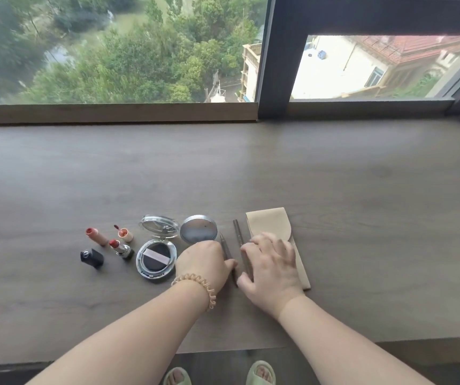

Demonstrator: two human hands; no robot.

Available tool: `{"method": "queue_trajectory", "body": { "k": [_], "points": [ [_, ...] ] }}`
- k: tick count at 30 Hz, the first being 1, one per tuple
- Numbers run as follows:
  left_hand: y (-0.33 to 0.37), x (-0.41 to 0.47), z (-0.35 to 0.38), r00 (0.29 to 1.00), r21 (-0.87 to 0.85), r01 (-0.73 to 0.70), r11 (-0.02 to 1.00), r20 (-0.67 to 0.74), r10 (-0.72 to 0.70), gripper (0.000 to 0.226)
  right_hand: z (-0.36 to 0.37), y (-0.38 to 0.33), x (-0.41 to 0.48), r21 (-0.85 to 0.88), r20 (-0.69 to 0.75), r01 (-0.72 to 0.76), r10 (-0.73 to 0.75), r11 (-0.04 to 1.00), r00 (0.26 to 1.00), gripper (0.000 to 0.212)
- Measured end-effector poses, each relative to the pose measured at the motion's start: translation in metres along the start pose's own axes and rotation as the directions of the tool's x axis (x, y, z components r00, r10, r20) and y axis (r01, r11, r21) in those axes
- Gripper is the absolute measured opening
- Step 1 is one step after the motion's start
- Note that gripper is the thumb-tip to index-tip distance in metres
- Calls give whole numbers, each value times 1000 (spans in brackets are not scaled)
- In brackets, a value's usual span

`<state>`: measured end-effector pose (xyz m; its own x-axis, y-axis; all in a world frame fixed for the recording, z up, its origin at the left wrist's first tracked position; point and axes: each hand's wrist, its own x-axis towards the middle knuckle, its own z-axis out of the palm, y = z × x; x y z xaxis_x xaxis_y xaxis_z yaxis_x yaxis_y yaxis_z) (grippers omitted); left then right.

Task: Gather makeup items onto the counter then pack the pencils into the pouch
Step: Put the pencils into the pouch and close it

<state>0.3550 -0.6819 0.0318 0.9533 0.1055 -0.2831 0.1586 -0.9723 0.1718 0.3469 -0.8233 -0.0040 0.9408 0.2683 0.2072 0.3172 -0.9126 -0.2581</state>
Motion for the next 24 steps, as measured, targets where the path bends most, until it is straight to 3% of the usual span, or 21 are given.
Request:
{"method": "queue_trajectory", "body": {
  "k": [2, 4, 12, 14, 17, 19, 21, 24],
  "points": [
    [-1, -2, -1, 1000, -12, 5, 1000, 5, -4, 38, -1, 2, 1, -37, -50, -82, 80, 996, 996, 23],
    [-2, -5, -1, 1000, -25, 13, 1000, -3, -13, 38, 0, 2, 3, -94, -34, -102, 99, 990, 994, 22],
    [-5, -19, -12, 997, -127, 39, 991, -59, -46, 24, 0, -9, 9, -200, 200, -159, 199, 967, 959, 25],
    [-5, -24, -18, 996, -155, 20, 988, -85, -34, 22, -7, -10, 14, -189, 243, -242, 284, 952, 928, 30],
    [-10, -30, -27, 991, -218, -16, 976, -136, -14, 20, -33, -13, 24, -67, 163, -451, 456, 890, 875, 26],
    [-15, -27, -35, 974, -277, -88, 957, -225, 24, 19, -55, -13, 32, 62, 97, -511, 505, 857, 858, 18],
    [-17, -22, -48, 949, -292, -195, 936, -296, 105, 34, -80, -12, 39, 226, 39, -508, 514, 831, 857, 15],
    [-11, -17, -78, 941, -234, -275, 933, -265, 211, 66, -116, -14, 47, 505, 10, -427, 489, 750, 872, 11]
  ]
}}
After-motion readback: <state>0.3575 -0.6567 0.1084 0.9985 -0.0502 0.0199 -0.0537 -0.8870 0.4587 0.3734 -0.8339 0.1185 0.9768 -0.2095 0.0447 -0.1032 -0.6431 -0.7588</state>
